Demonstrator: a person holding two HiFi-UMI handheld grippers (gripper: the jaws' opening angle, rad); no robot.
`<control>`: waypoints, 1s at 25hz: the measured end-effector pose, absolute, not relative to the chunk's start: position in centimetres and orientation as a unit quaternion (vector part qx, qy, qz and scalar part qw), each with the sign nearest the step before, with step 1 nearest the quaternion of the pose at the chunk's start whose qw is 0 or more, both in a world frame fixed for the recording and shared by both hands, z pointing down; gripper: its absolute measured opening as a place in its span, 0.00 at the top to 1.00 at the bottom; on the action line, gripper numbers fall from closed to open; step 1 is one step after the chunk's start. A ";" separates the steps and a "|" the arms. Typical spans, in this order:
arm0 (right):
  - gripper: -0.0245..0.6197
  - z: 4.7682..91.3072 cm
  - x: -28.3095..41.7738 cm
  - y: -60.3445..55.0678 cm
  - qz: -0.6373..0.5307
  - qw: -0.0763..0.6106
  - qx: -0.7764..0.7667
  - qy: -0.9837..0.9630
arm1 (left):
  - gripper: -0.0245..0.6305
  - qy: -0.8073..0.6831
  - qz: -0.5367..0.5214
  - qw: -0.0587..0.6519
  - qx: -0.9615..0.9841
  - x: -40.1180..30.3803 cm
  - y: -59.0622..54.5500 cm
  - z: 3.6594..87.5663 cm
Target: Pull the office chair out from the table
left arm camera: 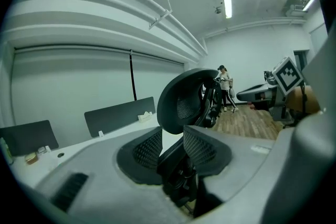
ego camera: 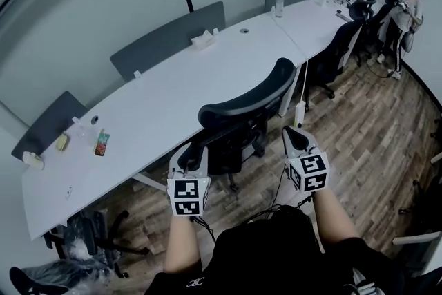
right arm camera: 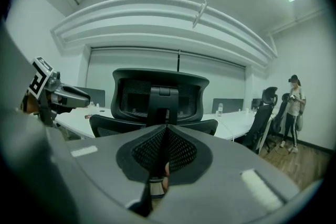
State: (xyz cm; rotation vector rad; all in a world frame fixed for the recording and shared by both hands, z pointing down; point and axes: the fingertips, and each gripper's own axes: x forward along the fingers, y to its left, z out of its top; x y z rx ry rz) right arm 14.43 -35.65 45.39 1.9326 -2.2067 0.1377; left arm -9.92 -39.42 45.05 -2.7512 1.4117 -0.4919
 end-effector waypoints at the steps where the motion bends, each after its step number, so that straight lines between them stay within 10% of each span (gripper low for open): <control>1: 0.95 45.4 14.7 -36.1 0.040 0.108 0.649 -0.752 | 0.75 0.446 -0.168 0.008 -0.879 -9.9 -39.5 45.3; 25: 0.53 51.8 27.7 -54.3 -0.189 0.435 0.400 -0.784 | 0.60 0.442 -0.428 0.069 -0.785 -4.4 -43.5 52.8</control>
